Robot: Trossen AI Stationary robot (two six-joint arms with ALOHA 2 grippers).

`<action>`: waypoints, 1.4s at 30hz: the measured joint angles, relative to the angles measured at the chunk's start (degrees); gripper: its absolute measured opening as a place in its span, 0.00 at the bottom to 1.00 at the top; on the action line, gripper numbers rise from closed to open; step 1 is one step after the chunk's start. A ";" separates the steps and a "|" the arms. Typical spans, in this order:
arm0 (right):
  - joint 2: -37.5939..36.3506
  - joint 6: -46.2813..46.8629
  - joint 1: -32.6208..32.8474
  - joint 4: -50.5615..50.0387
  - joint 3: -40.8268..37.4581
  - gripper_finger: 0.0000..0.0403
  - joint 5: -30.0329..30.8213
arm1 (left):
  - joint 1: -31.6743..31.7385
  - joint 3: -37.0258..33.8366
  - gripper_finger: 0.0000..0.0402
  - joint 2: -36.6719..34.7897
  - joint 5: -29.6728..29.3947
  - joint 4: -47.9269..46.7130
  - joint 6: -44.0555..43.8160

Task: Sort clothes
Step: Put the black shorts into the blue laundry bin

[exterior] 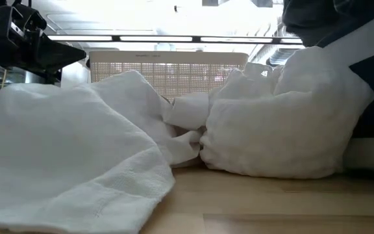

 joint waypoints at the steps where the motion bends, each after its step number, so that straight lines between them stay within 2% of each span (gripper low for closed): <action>1: 0.17 2.54 0.36 -2.09 0.00 0.00 -0.16 | 0.00 0.00 0.00 0.00 0.01 0.00 0.00; 4: 0.90 12.71 -0.82 -10.77 0.00 0.00 -2.15 | 0.00 0.00 0.00 0.00 0.01 -0.01 0.00; 9: 3.03 39.41 -7.79 -27.59 0.00 0.00 -15.59 | 0.00 0.00 0.00 0.00 0.01 -0.01 0.00; 12: 5.16 60.33 -11.58 -37.69 0.04 0.00 -24.43 | 0.00 0.00 0.00 0.00 0.01 -0.01 0.00; 16: 9.63 93.83 -15.44 -53.57 0.07 0.00 -35.00 | 0.00 0.00 0.00 0.00 0.00 -0.01 -0.02; 18: 12.55 111.14 -17.44 -62.67 -0.08 0.00 -46.33 | 0.00 0.00 0.00 -0.01 0.00 -0.02 -0.01; 21: 16.36 127.76 -20.63 -74.82 -0.07 0.00 -68.53 | 0.00 0.00 0.00 -0.02 -0.01 -0.01 -0.01; 22: 17.75 128.81 -22.07 -77.13 -0.08 0.00 -74.52 | 0.00 -0.02 0.00 -0.02 -0.01 -0.03 0.00; 23: 18.93 128.33 -23.41 -76.10 -0.49 0.00 -77.63 | 0.00 -0.02 0.00 -0.02 -0.01 -0.01 -0.02; 24: 19.79 127.84 -24.78 -75.01 -1.37 0.00 -78.22 | 0.00 -0.02 0.00 0.00 -0.01 -0.01 -0.02; 27: 22.04 127.26 -30.10 -76.20 -3.19 0.00 -74.63 | 0.00 -0.03 0.00 0.00 0.00 0.14 -0.01; 30: 22.29 122.97 -35.28 -75.53 -8.60 0.00 -70.79 | 0.00 -0.03 0.00 -0.02 -0.01 0.25 0.00; 32: 22.38 120.27 -38.68 -75.90 -13.39 0.00 -71.38 | 0.00 -0.02 0.00 0.00 0.01 0.04 0.00; 36: 22.33 112.64 -43.24 -75.57 -24.08 0.00 -82.42 | -0.01 -0.04 0.00 -0.02 0.00 0.04 0.00; 39: 22.33 112.10 -43.37 -75.30 -32.00 0.00 -88.25 | 0.00 -0.04 0.00 -0.02 0.01 0.01 -0.02; 42: 22.20 110.40 -42.39 -70.71 -40.50 0.00 -97.83 | -0.01 -0.04 0.00 -0.02 0.01 0.01 -0.02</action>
